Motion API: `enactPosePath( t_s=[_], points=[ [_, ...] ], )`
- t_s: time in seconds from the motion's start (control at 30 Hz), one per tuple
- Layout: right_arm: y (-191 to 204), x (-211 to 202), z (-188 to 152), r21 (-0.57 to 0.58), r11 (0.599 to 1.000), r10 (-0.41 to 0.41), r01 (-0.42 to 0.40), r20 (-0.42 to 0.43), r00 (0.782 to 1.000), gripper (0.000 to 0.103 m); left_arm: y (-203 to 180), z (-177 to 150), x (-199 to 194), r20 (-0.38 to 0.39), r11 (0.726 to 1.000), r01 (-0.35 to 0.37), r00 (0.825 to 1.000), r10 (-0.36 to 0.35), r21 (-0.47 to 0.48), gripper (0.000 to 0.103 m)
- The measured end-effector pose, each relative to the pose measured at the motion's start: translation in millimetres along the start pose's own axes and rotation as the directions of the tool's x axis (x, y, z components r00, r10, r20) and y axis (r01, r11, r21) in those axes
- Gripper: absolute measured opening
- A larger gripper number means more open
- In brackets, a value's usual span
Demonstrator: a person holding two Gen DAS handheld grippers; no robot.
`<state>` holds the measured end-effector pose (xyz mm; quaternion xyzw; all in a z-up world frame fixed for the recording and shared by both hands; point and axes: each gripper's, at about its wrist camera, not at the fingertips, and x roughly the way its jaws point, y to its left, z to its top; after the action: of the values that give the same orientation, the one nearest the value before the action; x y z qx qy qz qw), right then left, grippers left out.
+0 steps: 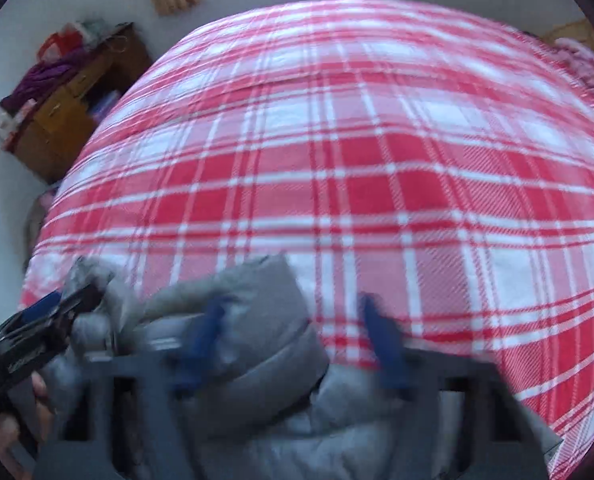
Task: Fold large clothes
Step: 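Grasp the jacket hem with the left gripper while the right gripper grasps it too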
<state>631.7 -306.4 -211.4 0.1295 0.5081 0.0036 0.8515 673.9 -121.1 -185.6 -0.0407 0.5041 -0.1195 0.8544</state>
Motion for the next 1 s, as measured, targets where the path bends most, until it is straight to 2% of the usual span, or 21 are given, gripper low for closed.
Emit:
enactPosePath(
  t_s=[0.03, 0.07, 0.13, 0.27, 0.4, 0.47, 0.57, 0.63, 0.77, 0.87, 0.9, 0.93, 0.97, 1.0],
  points=[
    [-0.7, -5.2, -3.9, -0.007, 1.0, 0.008, -0.008, 0.003, 1.0, 0.033, 1.2, -5.2, -11.8, 0.027, 1.0, 0.019, 0.999, -0.019, 0.013, 0.022],
    [-0.4, -12.3, -7.7, -0.022, 1.0, 0.012, -0.011, 0.012, 1.0, 0.02, 0.7, -11.0, -24.5, 0.052, 0.999, 0.022, 0.998, -0.024, 0.041, 0.017],
    [0.6, -32.5, -16.6, -0.063, 0.998, 0.018, -0.015, 0.045, 0.999, 0.014, 1.5, -23.0, -47.4, 0.097, 0.997, 0.027, 0.995, -0.034, 0.069, 0.01],
    [2.8, -74.9, -39.5, -0.128, 0.991, 0.039, -0.027, 0.095, 0.995, 0.01, 5.6, -53.5, -87.2, 0.184, 0.993, 0.02, 0.982, -0.042, 0.118, 0.007],
    [2.2, -103.3, -73.1, -0.185, 0.983, 0.028, -0.001, 0.145, 0.989, 0.008, 13.5, -84.1, -89.5, 0.203, 0.992, -0.009, 0.979, -0.017, 0.128, 0.005],
    [-0.3, -102.4, -86.7, -0.192, 0.981, 0.016, 0.016, 0.162, 0.987, 0.008, 16.2, -94.3, -71.1, 0.167, 0.993, -0.022, 0.986, 0.002, 0.118, 0.004],
    [-10.8, -82.8, -103.9, -0.16, 0.987, -0.001, 0.024, 0.142, 0.99, 0.007, 19.9, -106.2, -47.3, 0.134, 0.993, -0.058, 0.99, 0.044, 0.105, 0.004],
    [-17.1, -67.0, -113.2, -0.146, 0.988, -0.03, 0.049, 0.132, 0.991, 0.007, 18.0, -110.9, -40.7, 0.148, 0.99, -0.08, 0.987, 0.063, 0.115, 0.004],
    [-23.3, -54.9, -120.5, -0.14, 0.988, -0.047, 0.065, 0.13, 0.99, 0.006, 16.9, -108.7, -51.5, 0.149, 0.991, -0.082, 0.987, 0.065, 0.11, 0.005],
    [-25.0, -63.7, -116.8, -0.146, 0.988, -0.041, 0.059, 0.126, 0.991, 0.007, 18.0, -109.6, -81.2, 0.169, 0.988, -0.085, 0.984, 0.062, 0.133, 0.006],
    [-27.7, -69.6, -115.5, -0.149, 0.987, -0.038, 0.056, 0.126, 0.991, 0.013, 18.9, -111.5, -93.6, 0.191, 0.985, -0.094, 0.979, 0.066, 0.141, 0.011],
    [-31.2, -74.7, -117.6, -0.149, 0.988, -0.033, 0.051, 0.123, 0.992, 0.019, 19.8, -112.2, -103.3, 0.209, 0.983, -0.105, 0.975, 0.073, 0.147, 0.031],
    [-33.8, -80.4, -120.1, -0.15, 0.988, -0.029, 0.047, 0.119, 0.992, 0.036, 22.0, -112.1, -117.9, 0.241, 0.981, -0.129, 0.966, 0.091, 0.147, 0.047],
    [-38.4, -88.2, -121.9, -0.153, 0.987, -0.033, 0.052, 0.12, 0.992, 0.048, 23.6, -111.6, -126.7, 0.274, 0.98, -0.147, 0.956, 0.105, 0.137, 0.08]
  ],
)
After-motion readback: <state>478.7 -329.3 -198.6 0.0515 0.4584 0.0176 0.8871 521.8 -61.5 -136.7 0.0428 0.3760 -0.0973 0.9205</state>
